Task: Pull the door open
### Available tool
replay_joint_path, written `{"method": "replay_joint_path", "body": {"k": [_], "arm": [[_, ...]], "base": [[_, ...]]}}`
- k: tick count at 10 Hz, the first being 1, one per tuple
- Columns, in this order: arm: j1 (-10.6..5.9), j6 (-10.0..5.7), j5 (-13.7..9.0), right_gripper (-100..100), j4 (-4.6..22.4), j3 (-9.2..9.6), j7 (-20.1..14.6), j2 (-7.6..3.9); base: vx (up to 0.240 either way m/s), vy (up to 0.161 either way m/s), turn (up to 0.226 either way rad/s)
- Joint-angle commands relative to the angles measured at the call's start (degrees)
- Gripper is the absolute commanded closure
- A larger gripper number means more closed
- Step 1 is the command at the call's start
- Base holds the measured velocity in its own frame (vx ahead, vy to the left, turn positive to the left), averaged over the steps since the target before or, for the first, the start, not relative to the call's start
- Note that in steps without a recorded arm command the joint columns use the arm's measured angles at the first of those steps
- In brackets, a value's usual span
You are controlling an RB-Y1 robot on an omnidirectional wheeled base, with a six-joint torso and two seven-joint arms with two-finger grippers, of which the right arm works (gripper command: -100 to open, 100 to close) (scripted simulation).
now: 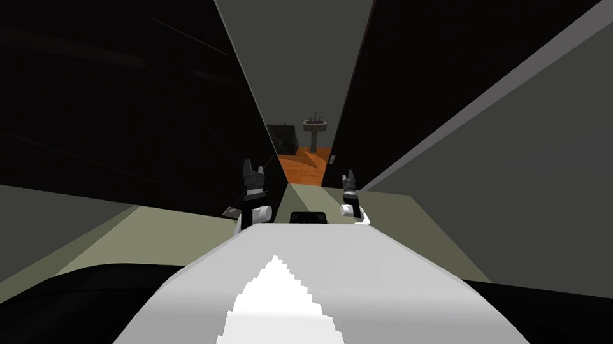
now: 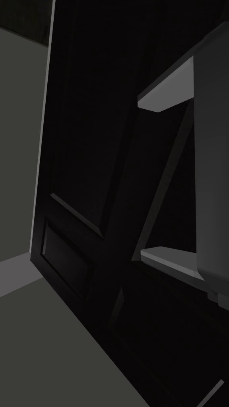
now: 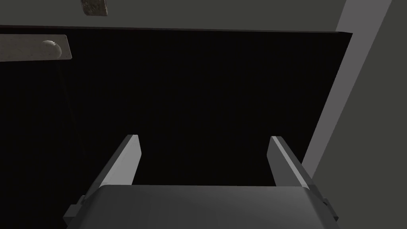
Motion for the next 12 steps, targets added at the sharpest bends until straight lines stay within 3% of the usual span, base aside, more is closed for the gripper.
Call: {"method": "replay_joint_path", "body": {"k": [1, 12], "arm": [[-0.90, -0.30, -0.1, -100, 2.6, -0.11, -0.2, -0.02], [-4.85, -1.91, -0.7, -100, 17.4, -0.88, -2.2, -1.02]], "base": [[0.113, -0.019, 0.010], [0.098, -0.008, 0.011]]}}
